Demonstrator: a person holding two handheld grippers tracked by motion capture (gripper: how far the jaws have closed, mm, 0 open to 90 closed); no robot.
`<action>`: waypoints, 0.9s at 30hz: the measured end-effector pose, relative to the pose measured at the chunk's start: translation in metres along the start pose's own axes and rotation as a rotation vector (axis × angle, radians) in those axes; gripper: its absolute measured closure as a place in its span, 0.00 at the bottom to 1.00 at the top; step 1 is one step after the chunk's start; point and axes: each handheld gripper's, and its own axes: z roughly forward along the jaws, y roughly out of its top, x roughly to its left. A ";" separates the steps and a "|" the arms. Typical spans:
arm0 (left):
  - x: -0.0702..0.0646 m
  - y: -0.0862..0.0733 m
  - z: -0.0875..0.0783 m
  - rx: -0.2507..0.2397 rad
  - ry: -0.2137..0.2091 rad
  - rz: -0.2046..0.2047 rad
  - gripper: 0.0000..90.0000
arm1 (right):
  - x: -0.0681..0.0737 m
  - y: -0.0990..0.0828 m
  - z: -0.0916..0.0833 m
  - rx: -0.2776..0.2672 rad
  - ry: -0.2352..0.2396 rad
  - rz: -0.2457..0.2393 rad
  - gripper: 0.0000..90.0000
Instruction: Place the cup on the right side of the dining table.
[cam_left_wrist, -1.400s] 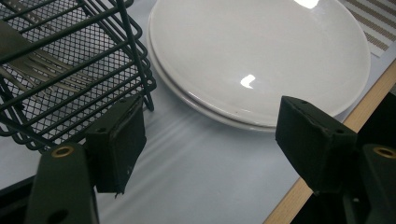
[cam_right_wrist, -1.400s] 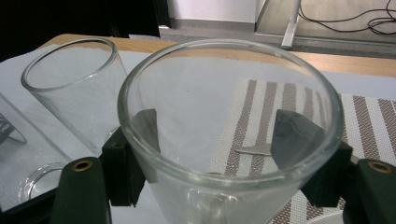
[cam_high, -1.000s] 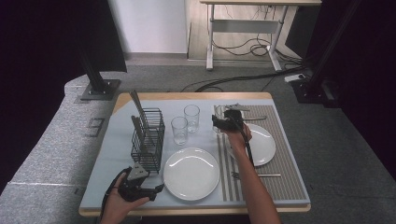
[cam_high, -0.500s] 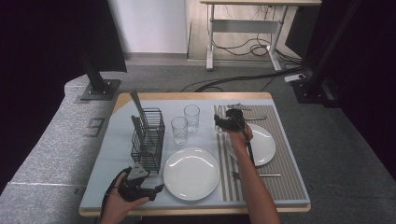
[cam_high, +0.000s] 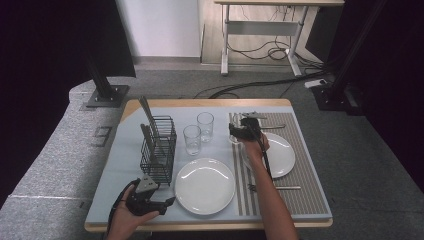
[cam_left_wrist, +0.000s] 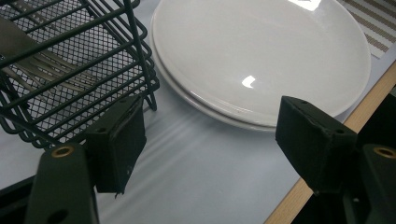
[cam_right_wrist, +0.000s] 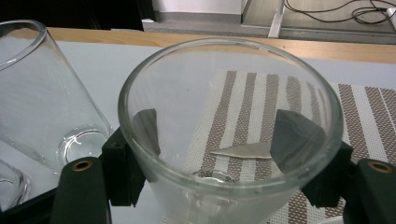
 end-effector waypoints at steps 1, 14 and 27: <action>0.000 0.000 0.000 0.000 0.001 0.000 0.27 | 0.001 0.000 0.000 -0.001 -0.008 -0.009 0.33; -0.001 0.000 0.001 0.001 -0.002 0.002 0.27 | 0.005 -0.002 0.002 -0.010 -0.027 -0.066 0.33; -0.001 0.000 0.001 0.004 -0.001 0.004 0.27 | 0.012 -0.004 0.004 -0.025 -0.054 -0.099 0.32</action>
